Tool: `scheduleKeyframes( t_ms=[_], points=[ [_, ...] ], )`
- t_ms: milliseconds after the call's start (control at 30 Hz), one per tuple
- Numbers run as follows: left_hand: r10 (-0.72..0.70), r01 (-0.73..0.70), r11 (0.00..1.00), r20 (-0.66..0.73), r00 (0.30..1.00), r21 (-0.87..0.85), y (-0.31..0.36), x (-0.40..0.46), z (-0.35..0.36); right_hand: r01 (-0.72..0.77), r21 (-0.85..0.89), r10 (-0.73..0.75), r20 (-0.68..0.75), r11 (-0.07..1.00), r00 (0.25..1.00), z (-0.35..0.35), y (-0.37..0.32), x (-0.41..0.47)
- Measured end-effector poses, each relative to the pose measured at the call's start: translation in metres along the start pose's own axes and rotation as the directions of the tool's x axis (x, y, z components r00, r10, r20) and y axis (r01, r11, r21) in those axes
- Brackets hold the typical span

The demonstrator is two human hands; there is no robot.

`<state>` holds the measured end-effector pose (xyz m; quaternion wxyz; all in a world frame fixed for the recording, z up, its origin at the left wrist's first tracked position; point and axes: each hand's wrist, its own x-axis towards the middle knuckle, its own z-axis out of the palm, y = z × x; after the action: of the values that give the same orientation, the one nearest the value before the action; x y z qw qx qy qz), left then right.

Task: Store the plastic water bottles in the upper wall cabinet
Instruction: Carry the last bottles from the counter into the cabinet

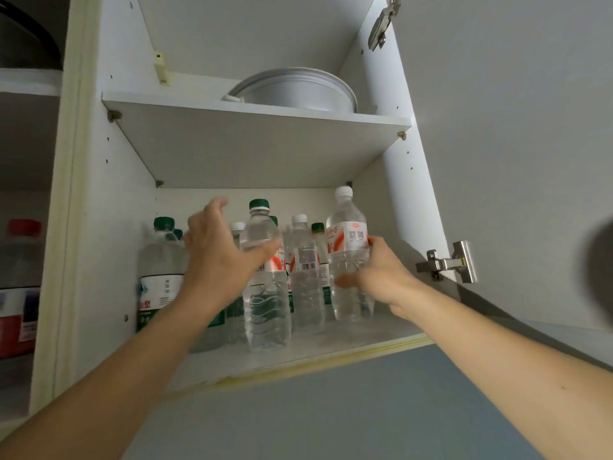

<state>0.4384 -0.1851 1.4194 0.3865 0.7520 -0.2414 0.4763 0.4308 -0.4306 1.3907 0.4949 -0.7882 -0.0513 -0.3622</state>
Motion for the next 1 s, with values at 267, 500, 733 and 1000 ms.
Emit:
scheduleKeyframes(
  t_ms=[267,500,733,1000],
  points=[
    [-0.059,0.141,0.975,0.411,0.910,-0.171,-0.034,-0.022,0.031,-0.098,-0.256,0.106,0.017,0.962,0.994,0.020,0.022,0.037],
    [-0.015,0.104,0.970,0.373,0.928,-0.221,-0.044,-0.022,0.036,-0.060,-0.243,0.090,0.111,0.968,0.990,0.033,0.037,0.058],
    [-0.023,0.109,0.972,0.377,0.926,-0.210,-0.046,-0.021,0.039,0.022,-0.171,0.034,0.317,0.985,0.948,0.021,0.040,0.058],
    [-0.013,0.104,0.971,0.383,0.924,-0.216,-0.047,-0.022,0.036,0.015,-0.067,0.010,0.347,0.998,0.938,0.023,0.041,0.055]
  ],
)
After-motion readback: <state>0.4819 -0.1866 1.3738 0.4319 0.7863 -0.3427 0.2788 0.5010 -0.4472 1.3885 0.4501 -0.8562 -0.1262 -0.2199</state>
